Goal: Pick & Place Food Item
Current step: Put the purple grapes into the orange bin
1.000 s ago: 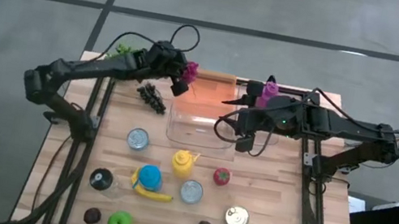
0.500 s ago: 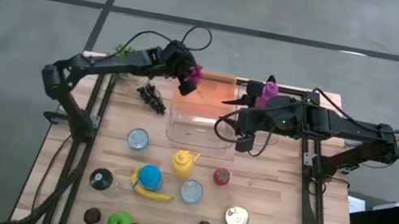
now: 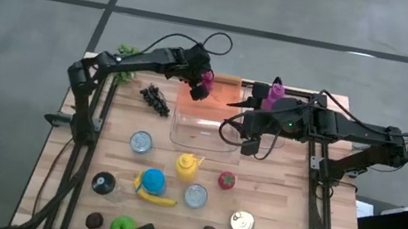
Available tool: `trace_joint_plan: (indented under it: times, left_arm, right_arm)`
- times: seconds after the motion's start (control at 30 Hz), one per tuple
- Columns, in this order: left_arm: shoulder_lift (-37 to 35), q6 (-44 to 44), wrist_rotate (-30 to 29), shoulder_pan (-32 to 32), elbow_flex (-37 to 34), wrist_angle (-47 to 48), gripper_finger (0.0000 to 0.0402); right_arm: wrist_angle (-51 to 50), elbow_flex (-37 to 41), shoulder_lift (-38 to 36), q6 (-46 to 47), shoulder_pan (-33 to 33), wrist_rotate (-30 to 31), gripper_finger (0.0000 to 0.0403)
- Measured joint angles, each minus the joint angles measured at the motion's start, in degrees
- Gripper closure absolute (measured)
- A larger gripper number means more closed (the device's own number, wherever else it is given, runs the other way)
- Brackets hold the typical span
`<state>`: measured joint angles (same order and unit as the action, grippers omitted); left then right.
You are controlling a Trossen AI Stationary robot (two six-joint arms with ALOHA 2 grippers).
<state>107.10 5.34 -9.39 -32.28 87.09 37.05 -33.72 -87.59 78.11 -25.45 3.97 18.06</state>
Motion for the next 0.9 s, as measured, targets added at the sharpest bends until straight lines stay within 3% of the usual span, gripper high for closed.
trace_joint_plan:
  times: [0.37,0.9]
  left_arm:
    - [0.0,-1.3,0.0,-0.8,-0.1,3.7,0.0388]
    - [0.0,-0.9,0.0,-0.8,-0.2,4.5,0.0309]
  right_arm:
    - [-0.5,0.0,0.0,0.4,0.0,0.0,0.0213]
    - [-0.4,0.0,0.0,0.5,0.0,0.0,0.0213]
